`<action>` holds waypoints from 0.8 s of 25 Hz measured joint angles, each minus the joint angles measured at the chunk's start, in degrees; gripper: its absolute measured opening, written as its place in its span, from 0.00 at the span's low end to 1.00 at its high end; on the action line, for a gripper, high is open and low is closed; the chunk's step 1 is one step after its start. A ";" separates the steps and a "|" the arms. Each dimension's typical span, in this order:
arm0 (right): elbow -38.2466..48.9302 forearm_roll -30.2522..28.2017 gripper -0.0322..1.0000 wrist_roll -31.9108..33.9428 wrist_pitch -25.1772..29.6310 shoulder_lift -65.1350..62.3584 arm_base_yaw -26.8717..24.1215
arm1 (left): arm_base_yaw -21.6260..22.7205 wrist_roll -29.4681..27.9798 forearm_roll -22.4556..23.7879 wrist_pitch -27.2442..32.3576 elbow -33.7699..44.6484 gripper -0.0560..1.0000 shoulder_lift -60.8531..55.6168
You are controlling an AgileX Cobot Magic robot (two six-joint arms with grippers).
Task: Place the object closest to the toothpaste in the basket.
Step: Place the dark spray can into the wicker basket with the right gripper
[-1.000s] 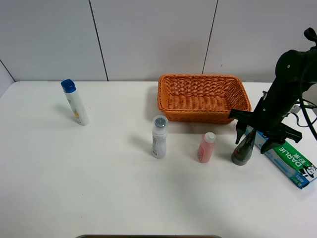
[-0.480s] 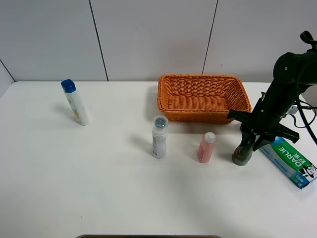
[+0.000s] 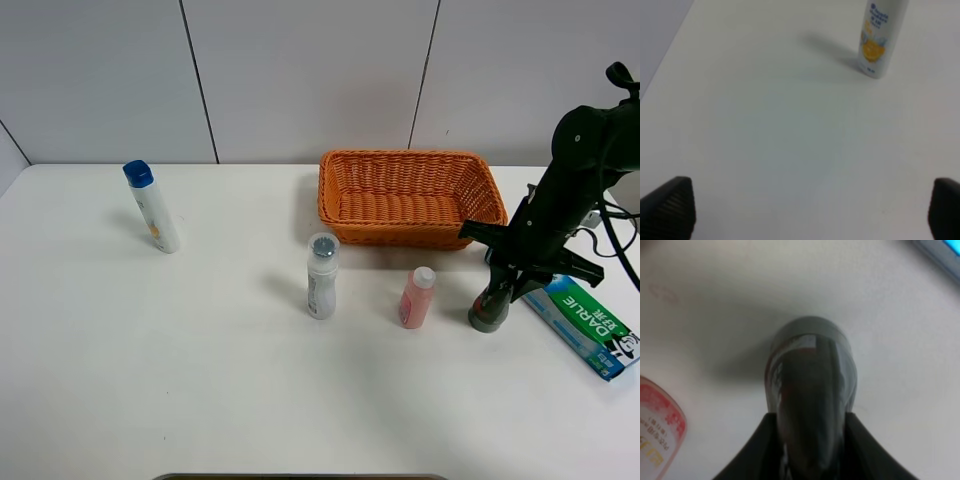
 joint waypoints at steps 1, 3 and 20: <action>0.00 -0.22 0.31 0.00 -0.05 0.00 0.00 | 0.00 0.00 0.00 0.00 0.00 0.94 0.00; 0.00 -0.35 0.31 0.00 -0.07 0.00 0.00 | 0.00 0.00 0.00 0.00 0.00 0.94 0.00; 0.00 3.28 0.31 -7.88 -0.18 -8.23 0.00 | 0.00 0.00 0.00 0.00 0.00 0.94 0.00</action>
